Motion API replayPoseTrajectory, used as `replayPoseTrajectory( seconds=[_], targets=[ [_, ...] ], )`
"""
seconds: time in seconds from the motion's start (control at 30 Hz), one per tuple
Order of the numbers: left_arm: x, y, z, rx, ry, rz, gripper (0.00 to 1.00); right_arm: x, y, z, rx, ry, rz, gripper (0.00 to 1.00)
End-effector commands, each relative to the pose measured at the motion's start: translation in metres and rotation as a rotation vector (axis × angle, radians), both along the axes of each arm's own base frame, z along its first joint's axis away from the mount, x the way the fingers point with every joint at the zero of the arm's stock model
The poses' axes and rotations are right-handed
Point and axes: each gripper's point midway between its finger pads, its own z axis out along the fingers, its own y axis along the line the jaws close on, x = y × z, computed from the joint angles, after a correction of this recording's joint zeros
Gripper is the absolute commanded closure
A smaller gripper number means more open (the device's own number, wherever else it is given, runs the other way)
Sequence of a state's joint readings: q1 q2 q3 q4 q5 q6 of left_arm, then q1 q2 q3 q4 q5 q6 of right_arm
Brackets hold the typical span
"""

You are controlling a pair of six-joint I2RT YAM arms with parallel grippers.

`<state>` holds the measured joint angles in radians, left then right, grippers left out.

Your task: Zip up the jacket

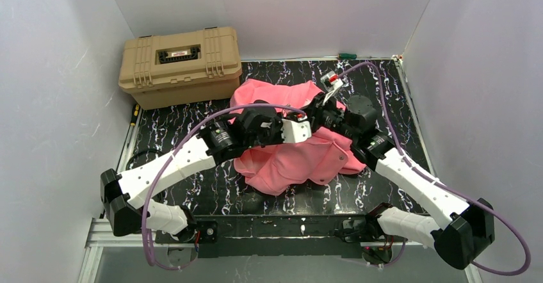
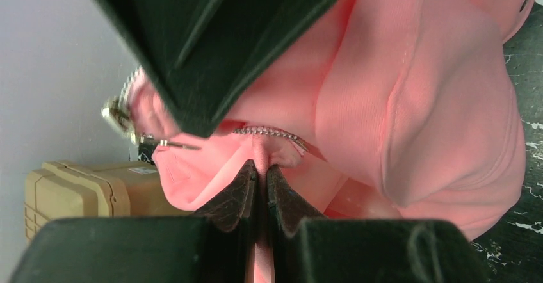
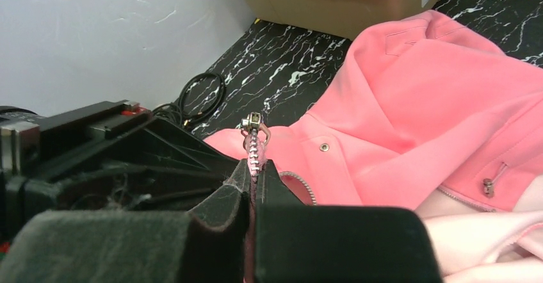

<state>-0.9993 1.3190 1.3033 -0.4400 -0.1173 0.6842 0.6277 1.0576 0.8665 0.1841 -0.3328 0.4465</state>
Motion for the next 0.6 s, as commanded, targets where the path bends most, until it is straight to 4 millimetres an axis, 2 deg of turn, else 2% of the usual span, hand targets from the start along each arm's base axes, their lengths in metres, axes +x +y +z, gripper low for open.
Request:
replayPoseTrajectory(
  seconds=[0.0,0.13,0.23,0.3,0.57],
  targets=[
    [0.006,-0.01,0.01,-0.021,-0.031,0.005,1.0,0.0,0.014,0.025,0.054,-0.064,-0.017,0.99],
    [0.01,-0.013,0.021,-0.035,-0.052,0.013,1.0,-0.004,0.02,-0.012,-0.122,-0.052,-0.051,0.99],
    [0.013,-0.012,0.036,-0.051,-0.077,0.027,1.0,-0.004,0.012,-0.045,-0.267,-0.047,-0.115,0.99],
    [0.011,-0.012,0.046,-0.076,-0.066,0.031,1.0,0.0,0.005,-0.057,-0.298,-0.036,-0.158,0.99],
    [-0.016,-0.013,0.093,-0.225,0.049,0.006,1.0,0.006,-0.003,-0.068,-0.297,-0.037,-0.218,0.99]
  ],
)
